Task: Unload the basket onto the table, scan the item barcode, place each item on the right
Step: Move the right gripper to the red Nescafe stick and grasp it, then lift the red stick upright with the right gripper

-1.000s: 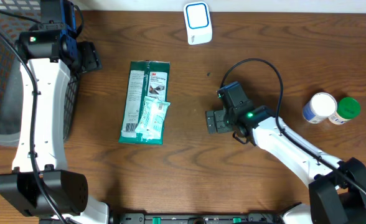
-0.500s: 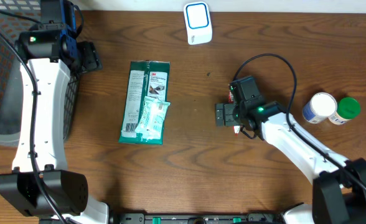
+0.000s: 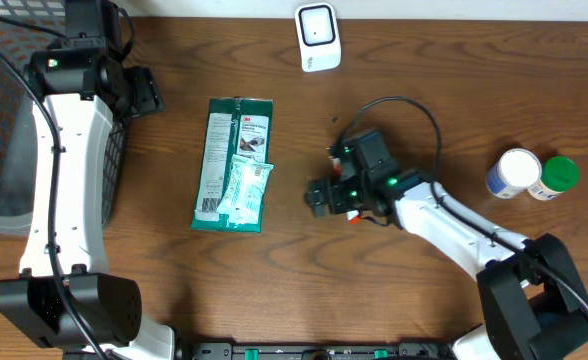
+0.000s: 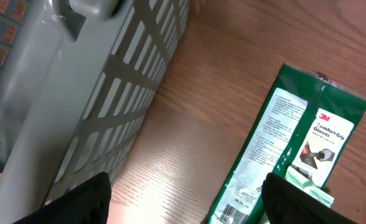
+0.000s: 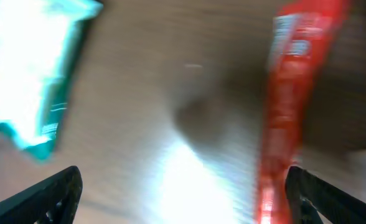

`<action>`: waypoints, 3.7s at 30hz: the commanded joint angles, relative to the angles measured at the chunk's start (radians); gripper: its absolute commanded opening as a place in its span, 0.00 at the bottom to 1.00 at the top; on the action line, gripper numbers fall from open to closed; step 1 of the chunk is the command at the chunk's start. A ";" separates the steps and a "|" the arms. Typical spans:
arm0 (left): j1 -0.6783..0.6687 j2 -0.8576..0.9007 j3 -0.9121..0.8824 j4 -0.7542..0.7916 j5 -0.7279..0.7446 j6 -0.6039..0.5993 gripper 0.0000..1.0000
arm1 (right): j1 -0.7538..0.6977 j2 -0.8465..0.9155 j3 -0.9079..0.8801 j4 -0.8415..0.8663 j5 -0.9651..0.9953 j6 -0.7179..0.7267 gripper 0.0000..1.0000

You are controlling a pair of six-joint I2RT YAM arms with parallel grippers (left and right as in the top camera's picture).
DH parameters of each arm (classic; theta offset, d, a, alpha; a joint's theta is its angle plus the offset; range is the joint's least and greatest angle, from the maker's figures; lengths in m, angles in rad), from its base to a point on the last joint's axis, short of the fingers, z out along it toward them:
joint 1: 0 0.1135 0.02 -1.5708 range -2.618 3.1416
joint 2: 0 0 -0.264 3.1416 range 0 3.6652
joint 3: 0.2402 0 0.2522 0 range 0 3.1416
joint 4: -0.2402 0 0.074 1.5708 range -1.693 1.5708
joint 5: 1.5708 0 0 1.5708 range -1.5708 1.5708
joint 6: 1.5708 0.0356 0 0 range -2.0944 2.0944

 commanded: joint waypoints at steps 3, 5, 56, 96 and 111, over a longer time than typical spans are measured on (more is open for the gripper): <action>0.010 0.011 -0.006 -0.002 -0.027 0.017 0.78 | 0.035 0.002 0.000 0.016 -0.049 -0.014 0.99; 0.010 0.011 -0.006 -0.002 -0.027 0.017 0.78 | 0.018 -0.010 0.021 0.007 -0.045 -0.046 0.99; 0.010 0.011 -0.006 -0.002 -0.027 0.017 0.78 | 0.003 0.027 -0.133 0.133 0.331 -0.186 0.41; 0.010 0.011 -0.006 -0.002 -0.027 0.017 0.78 | -0.327 -0.660 -0.129 -0.318 -0.706 -0.623 0.01; 0.010 0.011 -0.006 -0.002 -0.027 0.017 0.78 | -0.402 -0.625 -0.073 -0.314 -0.858 -0.452 0.01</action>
